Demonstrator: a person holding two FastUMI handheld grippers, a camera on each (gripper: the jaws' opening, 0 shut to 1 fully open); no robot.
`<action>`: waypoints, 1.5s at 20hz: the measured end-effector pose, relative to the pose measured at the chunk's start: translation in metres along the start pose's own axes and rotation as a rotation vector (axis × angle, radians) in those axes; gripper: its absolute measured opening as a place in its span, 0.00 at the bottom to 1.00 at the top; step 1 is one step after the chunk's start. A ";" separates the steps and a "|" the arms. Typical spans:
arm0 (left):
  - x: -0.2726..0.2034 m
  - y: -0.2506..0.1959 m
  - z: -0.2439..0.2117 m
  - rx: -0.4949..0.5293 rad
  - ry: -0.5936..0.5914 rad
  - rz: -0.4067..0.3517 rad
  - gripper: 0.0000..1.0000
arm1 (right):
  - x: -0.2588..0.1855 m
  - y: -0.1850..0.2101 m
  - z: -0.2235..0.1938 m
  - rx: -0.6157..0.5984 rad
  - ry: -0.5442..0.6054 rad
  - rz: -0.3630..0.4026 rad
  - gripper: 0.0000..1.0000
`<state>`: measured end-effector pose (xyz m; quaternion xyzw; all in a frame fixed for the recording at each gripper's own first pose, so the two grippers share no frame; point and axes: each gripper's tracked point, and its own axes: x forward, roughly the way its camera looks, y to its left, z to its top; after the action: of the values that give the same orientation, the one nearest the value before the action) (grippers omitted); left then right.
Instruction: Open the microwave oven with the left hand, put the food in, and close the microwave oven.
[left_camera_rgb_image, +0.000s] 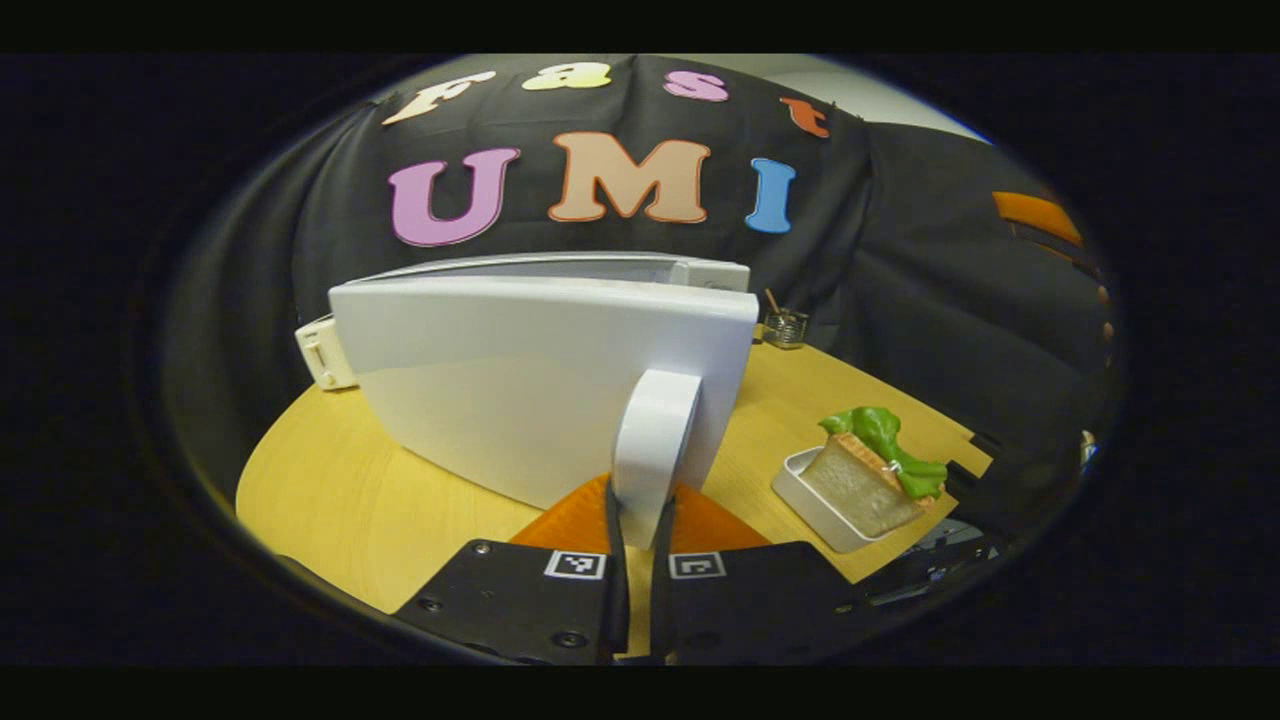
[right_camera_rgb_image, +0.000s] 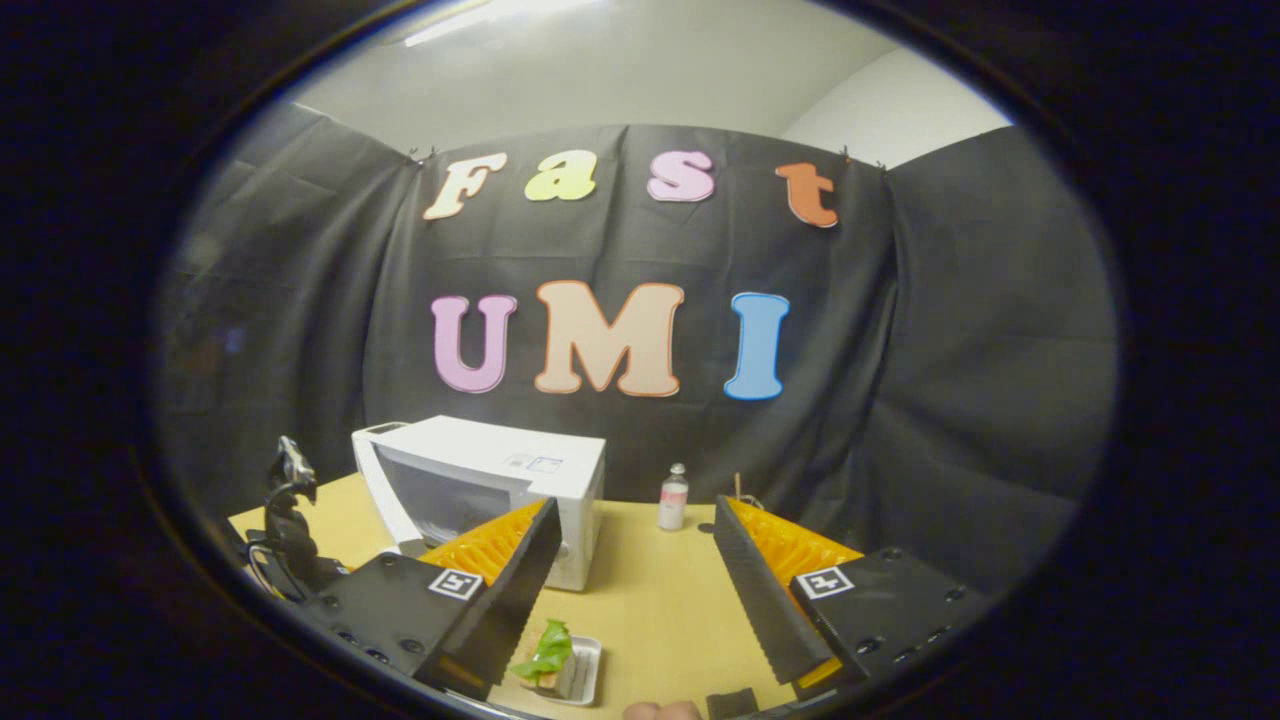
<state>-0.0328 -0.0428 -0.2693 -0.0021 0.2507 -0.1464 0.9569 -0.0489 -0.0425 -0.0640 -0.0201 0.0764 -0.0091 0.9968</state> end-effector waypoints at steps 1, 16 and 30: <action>-0.013 0.009 -0.005 0.008 0.005 0.028 0.10 | 0.001 0.009 -0.007 0.000 0.017 0.023 0.97; -0.116 0.152 -0.045 -0.086 0.057 0.261 0.14 | -0.009 0.083 -0.095 0.057 0.196 0.047 0.97; -0.150 0.164 -0.005 0.047 -0.077 0.162 0.99 | -0.007 0.095 -0.138 -0.007 0.327 0.021 0.98</action>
<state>-0.1140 0.1568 -0.2142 0.0349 0.2098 -0.0740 0.9743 -0.0750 0.0470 -0.2030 -0.0211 0.2381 -0.0018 0.9710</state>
